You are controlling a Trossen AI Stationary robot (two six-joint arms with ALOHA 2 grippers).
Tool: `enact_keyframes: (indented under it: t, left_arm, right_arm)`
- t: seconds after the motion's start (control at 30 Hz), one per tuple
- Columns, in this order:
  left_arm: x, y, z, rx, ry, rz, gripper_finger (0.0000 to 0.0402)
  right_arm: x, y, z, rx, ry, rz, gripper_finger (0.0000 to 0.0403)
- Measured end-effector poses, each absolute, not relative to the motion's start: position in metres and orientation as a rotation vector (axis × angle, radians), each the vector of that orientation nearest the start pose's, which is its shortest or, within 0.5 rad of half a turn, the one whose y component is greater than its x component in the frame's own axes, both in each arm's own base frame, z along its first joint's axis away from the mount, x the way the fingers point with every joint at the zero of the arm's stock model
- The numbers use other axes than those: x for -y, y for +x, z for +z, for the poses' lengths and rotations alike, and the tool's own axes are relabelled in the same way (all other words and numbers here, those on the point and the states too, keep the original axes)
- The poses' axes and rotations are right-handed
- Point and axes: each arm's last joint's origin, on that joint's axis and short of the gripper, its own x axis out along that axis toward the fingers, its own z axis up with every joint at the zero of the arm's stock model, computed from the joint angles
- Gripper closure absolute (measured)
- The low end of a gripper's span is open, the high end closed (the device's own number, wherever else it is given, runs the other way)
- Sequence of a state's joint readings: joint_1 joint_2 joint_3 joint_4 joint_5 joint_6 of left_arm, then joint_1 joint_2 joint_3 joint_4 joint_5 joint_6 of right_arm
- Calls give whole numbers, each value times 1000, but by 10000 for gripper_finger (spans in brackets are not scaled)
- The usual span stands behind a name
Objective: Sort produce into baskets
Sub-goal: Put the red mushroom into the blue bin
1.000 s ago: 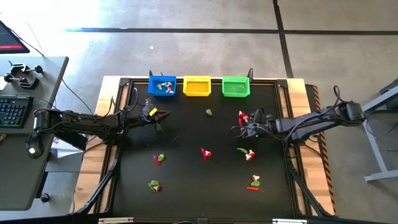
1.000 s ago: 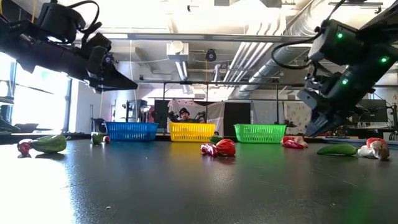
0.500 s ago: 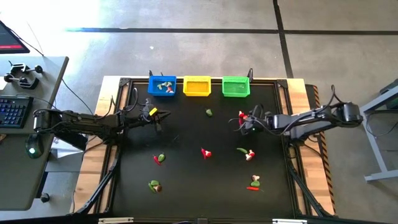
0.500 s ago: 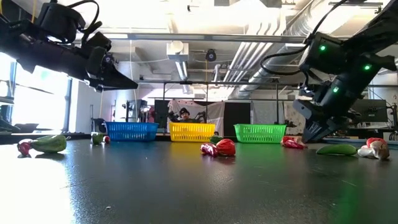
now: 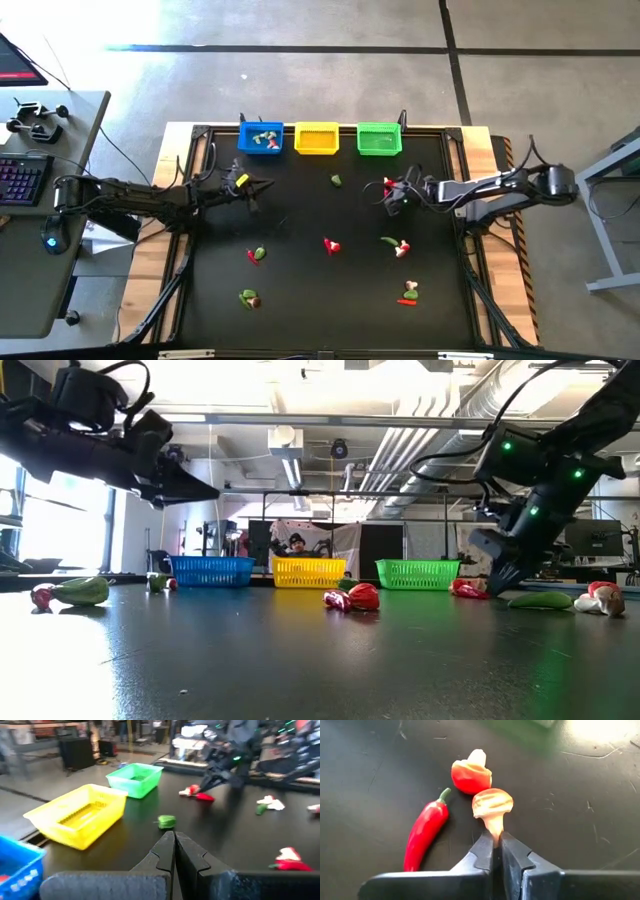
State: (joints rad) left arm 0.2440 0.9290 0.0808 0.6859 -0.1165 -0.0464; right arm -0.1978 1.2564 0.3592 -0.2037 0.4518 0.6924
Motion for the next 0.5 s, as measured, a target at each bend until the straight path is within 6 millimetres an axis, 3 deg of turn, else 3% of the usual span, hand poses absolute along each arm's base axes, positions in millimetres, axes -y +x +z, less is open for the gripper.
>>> enact_keyframes:
  t: [0.2, 0.5]
  left_arm:
    - [-40, 156, 150, -154, -74, 301, 401]
    - [-36, 150, 147, -90, -108, 219, 401]
  right_arm:
    - [36, 178, 133, -748, 465, -831, 399]
    - [21, 221, 148, -414, 374, -570, 402]
